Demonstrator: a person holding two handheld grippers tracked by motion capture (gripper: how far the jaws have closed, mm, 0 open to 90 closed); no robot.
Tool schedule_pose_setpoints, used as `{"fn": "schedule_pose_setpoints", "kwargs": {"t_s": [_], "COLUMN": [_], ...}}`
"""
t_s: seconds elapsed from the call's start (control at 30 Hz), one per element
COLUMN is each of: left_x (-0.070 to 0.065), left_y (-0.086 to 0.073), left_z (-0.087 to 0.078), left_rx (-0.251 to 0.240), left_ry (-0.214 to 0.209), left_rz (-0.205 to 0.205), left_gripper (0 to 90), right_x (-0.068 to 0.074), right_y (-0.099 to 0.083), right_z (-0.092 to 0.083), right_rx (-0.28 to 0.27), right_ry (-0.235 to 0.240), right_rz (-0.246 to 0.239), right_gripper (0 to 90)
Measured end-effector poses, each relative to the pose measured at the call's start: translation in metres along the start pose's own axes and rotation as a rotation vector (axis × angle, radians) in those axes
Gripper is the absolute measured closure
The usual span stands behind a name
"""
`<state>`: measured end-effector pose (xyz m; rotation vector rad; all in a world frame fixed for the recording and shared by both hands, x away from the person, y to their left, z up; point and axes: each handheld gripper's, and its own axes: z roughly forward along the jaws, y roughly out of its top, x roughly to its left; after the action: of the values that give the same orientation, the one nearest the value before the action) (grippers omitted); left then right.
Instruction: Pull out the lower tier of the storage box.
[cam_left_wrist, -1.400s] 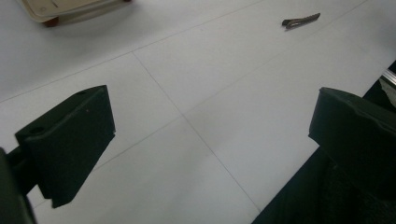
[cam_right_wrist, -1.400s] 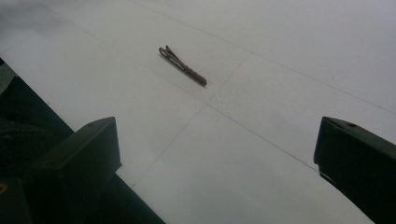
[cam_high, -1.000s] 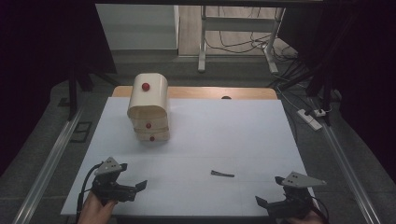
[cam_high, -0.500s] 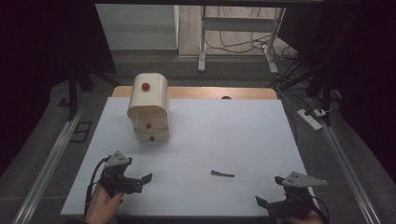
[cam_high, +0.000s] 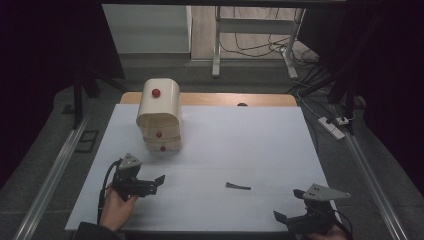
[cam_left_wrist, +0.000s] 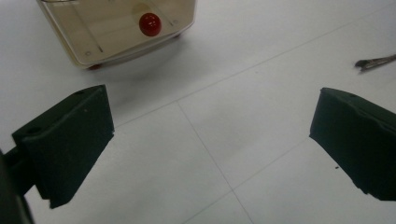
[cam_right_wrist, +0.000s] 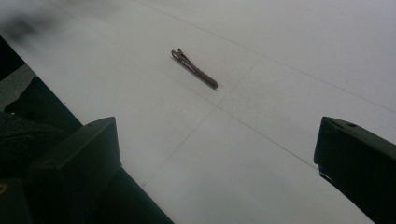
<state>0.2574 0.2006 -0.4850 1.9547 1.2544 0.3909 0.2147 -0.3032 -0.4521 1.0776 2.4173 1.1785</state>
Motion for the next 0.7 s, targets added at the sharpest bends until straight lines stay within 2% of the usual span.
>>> {"fn": "schedule_pose_setpoints", "kwargs": {"t_s": [0.33,0.47,0.7], "left_x": [0.003,0.0,-0.001], "left_y": [0.009,0.014,0.019], "left_z": [0.01,0.019,0.029], "left_rx": [-0.019,-0.016,-0.02], "left_ry": [0.013,0.044,0.092], "left_rz": [-0.017,-0.001,-0.014], "left_gripper": [0.1,0.1,0.1], "right_x": [0.0,0.0,0.0], "right_y": [0.0,0.0,0.0], "right_z": [0.0,0.0,0.0], "right_rx": [-0.008,-0.011,-0.006], "right_ry": [0.015,0.02,0.025], "right_rz": [0.001,0.003,-0.005], "right_gripper": [0.0,0.0,0.0]}}
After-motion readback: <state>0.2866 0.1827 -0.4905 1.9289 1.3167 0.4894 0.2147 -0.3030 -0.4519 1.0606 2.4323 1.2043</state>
